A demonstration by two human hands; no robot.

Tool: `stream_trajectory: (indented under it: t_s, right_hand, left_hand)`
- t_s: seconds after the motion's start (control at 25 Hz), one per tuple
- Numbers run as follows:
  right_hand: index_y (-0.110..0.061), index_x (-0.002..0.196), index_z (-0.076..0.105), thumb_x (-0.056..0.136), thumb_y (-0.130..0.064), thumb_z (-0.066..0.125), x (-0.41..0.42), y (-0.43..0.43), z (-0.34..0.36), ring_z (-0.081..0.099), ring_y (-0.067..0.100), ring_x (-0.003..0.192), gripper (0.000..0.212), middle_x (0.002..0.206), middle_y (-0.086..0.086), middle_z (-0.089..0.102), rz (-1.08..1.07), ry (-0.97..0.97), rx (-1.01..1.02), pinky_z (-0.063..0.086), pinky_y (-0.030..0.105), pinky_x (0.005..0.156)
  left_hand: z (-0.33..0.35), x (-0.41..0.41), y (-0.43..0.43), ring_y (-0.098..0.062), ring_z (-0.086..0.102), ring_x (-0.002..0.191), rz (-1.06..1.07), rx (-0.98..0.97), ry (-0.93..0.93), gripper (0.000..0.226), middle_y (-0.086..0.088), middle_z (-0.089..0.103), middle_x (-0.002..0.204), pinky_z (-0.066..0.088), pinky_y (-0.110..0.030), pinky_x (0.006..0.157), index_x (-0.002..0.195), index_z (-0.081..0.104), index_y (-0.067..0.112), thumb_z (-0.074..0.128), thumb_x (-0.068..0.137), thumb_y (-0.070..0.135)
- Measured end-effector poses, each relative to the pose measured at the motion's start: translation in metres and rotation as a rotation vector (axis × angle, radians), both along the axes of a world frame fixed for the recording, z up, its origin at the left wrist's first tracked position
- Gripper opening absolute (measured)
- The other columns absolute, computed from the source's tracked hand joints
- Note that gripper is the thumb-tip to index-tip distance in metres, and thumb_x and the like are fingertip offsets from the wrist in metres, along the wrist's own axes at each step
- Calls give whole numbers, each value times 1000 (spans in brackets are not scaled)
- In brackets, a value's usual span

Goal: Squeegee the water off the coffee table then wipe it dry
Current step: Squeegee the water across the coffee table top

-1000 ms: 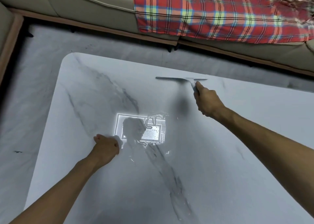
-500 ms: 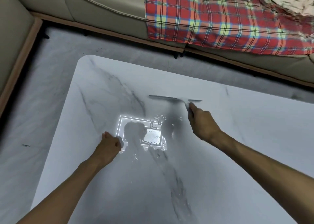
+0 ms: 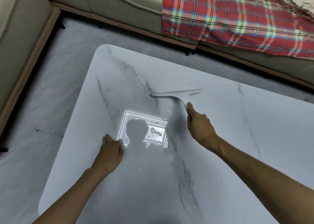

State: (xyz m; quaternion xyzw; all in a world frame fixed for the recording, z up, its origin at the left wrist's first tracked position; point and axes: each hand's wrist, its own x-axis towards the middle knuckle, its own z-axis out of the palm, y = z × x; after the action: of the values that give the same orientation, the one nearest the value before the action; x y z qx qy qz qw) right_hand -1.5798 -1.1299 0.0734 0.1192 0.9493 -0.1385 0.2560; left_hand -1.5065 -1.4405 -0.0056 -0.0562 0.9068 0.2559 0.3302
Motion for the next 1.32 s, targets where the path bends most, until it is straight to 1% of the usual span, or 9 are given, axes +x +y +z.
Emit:
stream_trajectory:
  t_s: [0.12, 0.24, 0.36, 0.48, 0.56, 0.84, 1.12, 1.24, 1.32]
  right_hand:
    - [-33, 148, 20, 100, -21, 29, 60, 7, 10, 51, 30, 60, 50, 68, 6, 55, 29, -40, 53, 41, 33, 57]
    - [-35, 148, 24, 102, -26, 27, 97, 12, 30, 54, 30, 62, 47, 68, 5, 57, 16, -96, 75, 46, 34, 59]
    - [-33, 142, 36, 104, -31, 27, 101, 7, 50, 57, 38, 71, 39, 74, 12, 63, 1, -29, 17, 53, 42, 68]
    - [-26, 134, 41, 103, -27, 30, 72, -14, 46, 54, 41, 71, 33, 78, 18, 62, 32, 102, -11, 52, 43, 66]
    - [-27, 137, 38, 103, -26, 29, 58, -29, 32, 54, 42, 74, 35, 83, 20, 62, 49, 113, -15, 51, 43, 67]
    - [-40, 146, 24, 102, -28, 28, 117, -1, 16, 55, 34, 69, 46, 81, 9, 64, 138, 32, 87, 47, 37, 63]
    - [-47, 143, 29, 101, -36, 31, 153, 34, 52, 57, 28, 69, 43, 74, -2, 63, 195, 39, 106, 45, 35, 60]
    - [-48, 143, 26, 102, -43, 27, 118, -19, 37, 59, 31, 81, 41, 85, 1, 61, 371, 117, -13, 41, 35, 64]
    - [-47, 143, 27, 103, -42, 24, 105, -62, 20, 59, 33, 80, 40, 82, 0, 55, 518, 101, -31, 36, 34, 62]
  left_hand:
    - [0, 6, 2, -26, 46, 103, 3, 17, 75, 7, -3, 35, 99, 40, -29, 82, 84, 44, 14, 47, 91, 15]
    - [2, 27, 3, -25, 44, 104, 38, 31, 23, 4, -2, 35, 98, 39, -30, 84, 88, 46, 14, 49, 87, 16]
    - [4, 53, 2, -35, 36, 122, 115, 34, -46, 14, -11, 34, 115, 40, -39, 99, 93, 42, 13, 50, 82, 10]
    - [-2, 61, 5, -39, -2, 146, 159, 74, -183, 22, -31, 8, 151, 27, -47, 114, 103, 38, 10, 45, 82, 5]
    - [-10, 61, 7, -39, -13, 147, 161, 62, -190, 34, -32, -6, 155, 24, -49, 116, 116, 38, 5, 45, 83, 6]
    - [-15, 54, 15, -46, -16, 144, 177, 12, -222, 48, -38, -13, 152, 18, -52, 118, 129, 32, 2, 45, 84, 12]
    - [-1, 53, 14, -46, -3, 145, 171, 5, -223, 29, -37, -1, 152, 23, -46, 115, 113, 37, 5, 44, 85, 7]
    - [6, 56, 4, -38, 25, 140, 218, 73, -163, 20, -18, 31, 140, 37, -36, 96, 99, 39, 12, 50, 84, 5]
    - [9, 62, -4, -34, 49, 118, 250, 92, -152, 21, -10, 40, 122, 41, -31, 76, 100, 39, 12, 52, 85, 7]
